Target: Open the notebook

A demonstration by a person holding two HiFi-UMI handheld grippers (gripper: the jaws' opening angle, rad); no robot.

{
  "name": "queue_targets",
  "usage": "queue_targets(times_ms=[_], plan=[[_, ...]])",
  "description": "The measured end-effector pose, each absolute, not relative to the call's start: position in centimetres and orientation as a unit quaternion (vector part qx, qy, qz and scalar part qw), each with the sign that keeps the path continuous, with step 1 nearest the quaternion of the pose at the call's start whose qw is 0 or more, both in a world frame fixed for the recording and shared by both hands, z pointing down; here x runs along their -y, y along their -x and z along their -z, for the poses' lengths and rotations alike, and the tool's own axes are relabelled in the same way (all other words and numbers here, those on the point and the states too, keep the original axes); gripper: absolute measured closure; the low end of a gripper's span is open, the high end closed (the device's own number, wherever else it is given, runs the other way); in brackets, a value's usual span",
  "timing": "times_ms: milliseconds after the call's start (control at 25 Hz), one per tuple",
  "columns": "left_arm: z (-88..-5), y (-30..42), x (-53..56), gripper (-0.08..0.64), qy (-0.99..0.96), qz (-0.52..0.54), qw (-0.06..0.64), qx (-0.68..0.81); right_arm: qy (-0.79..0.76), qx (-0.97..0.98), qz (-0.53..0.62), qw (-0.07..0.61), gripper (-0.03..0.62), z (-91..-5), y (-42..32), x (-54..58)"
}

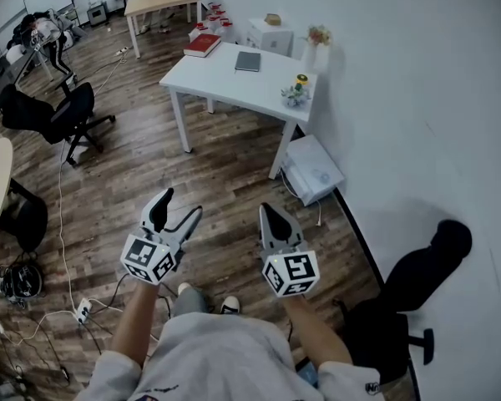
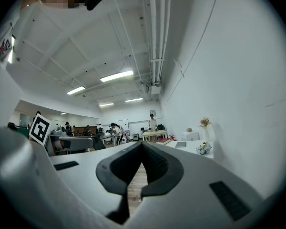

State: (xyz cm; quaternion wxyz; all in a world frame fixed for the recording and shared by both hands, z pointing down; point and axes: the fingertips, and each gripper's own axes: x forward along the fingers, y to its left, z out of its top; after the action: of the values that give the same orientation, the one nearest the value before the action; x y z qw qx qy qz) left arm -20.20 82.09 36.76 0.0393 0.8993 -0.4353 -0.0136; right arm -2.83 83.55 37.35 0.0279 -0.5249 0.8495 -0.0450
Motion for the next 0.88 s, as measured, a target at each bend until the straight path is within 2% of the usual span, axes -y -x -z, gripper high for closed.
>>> queue_targets(times_ms=[560, 880], plan=[[-37.9, 19.7, -78.3, 0.238, -0.899, 0.002, 0.052, 0.435, 0.538, -0.840, 0.061, 0.028, 0.600, -38.7, 0.8, -80.4], [-40.5, 17.9, -69.6, 0.238, -0.910, -0.008, 0.062, 0.409, 0.543, -0.837, 0.065, 0.014, 0.600, -40.4, 0.5, -72.2]])
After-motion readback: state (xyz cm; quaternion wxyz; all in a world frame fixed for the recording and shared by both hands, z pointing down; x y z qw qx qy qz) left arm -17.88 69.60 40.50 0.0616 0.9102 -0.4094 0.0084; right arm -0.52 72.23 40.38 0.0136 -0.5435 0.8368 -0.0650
